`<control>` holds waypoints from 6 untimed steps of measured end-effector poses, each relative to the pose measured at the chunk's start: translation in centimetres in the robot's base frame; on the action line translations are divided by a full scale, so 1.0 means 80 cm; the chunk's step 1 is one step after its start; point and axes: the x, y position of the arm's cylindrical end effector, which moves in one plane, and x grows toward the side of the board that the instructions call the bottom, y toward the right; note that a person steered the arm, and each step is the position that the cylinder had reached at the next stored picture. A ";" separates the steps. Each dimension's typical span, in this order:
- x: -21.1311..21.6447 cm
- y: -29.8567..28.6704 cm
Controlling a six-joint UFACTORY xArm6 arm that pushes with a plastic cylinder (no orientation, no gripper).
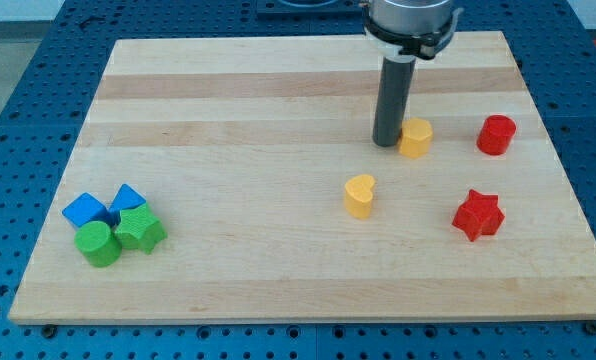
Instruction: Point your arm at the yellow heart
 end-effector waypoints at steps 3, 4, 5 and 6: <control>0.031 0.011; 0.065 0.007; 0.087 0.027; 0.126 0.019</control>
